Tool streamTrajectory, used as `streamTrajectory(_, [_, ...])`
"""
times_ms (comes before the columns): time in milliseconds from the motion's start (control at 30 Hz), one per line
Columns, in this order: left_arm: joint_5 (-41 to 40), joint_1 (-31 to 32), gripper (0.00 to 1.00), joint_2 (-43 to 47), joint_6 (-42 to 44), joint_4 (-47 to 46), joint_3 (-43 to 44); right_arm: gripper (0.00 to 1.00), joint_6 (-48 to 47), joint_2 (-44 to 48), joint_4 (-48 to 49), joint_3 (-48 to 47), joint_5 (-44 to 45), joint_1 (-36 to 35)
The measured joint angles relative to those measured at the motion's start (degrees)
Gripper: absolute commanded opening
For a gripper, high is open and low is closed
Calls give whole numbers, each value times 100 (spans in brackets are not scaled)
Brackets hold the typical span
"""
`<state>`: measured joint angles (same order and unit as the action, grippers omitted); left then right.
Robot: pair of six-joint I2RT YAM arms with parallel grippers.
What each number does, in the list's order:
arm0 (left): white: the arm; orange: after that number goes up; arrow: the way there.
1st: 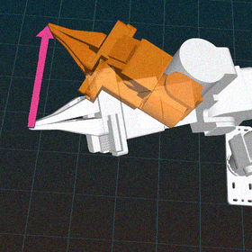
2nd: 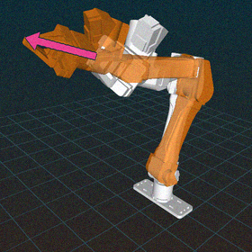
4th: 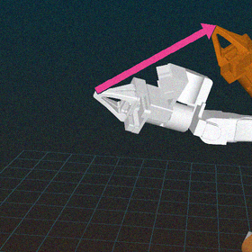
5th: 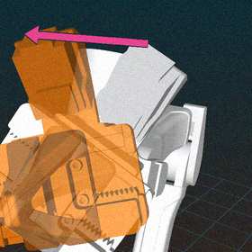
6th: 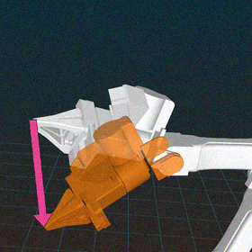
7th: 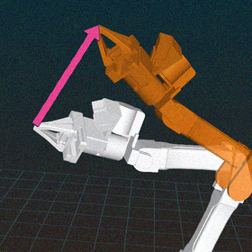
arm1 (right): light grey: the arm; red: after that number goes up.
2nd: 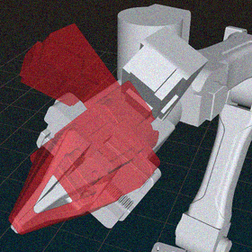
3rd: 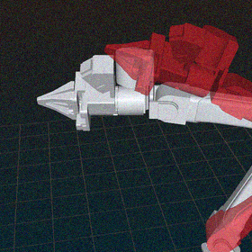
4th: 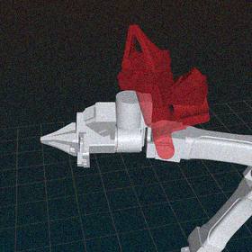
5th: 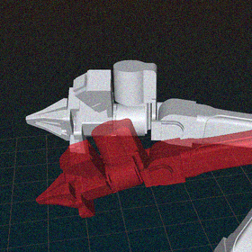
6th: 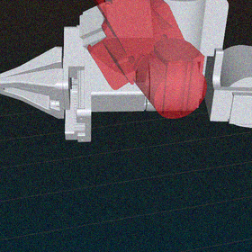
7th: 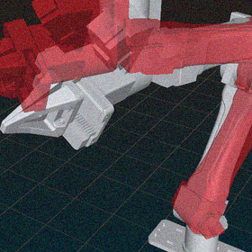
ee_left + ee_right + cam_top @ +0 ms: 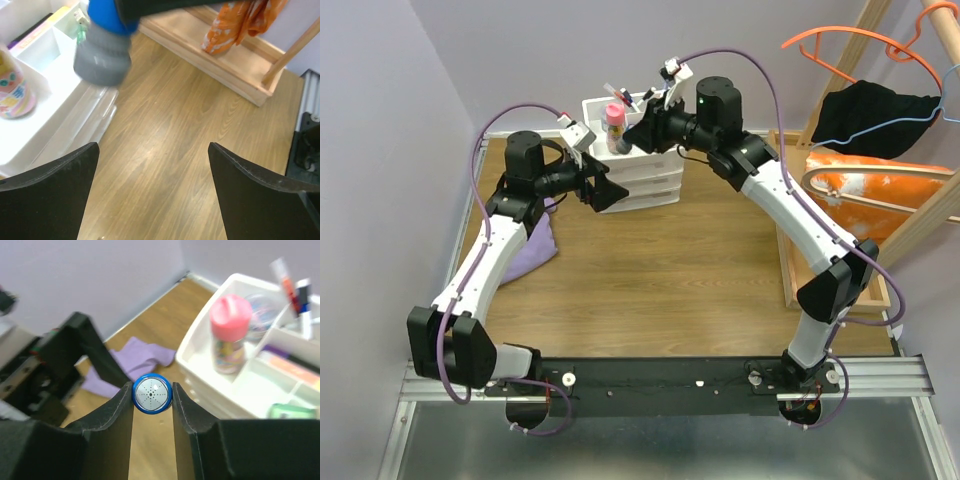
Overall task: Sort the stationery into containers
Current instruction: Place the stationery in the storage box.
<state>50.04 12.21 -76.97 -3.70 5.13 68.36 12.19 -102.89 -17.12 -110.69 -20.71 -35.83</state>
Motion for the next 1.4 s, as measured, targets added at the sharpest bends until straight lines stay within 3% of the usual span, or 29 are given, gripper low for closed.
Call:
streamTrajectory(267, [-380,-101,99,761,756,662,-247,15,-1178,-201,-258,-269,726,0])
streamTrajectory(533, [-557,-214,99,835,890,874,-531,14,-1891,-863,-597,-422,1200,0])
streamTrajectory(1167, [-573,-251,99,509,901,800,-549,11,-2428,-1311,-612,-835,1569,0])
streamTrajectory(1267, [-570,-251,99,457,887,778,-542,14,-2461,-1456,-612,-938,1596,-2])
streamTrajectory(1367, [-573,-251,99,369,885,776,-511,25,-2474,-1661,-658,-1091,1609,-2])
streamTrajectory(1400, [-570,-251,99,350,885,774,-505,34,-2474,-1733,-660,-1128,1615,-2])
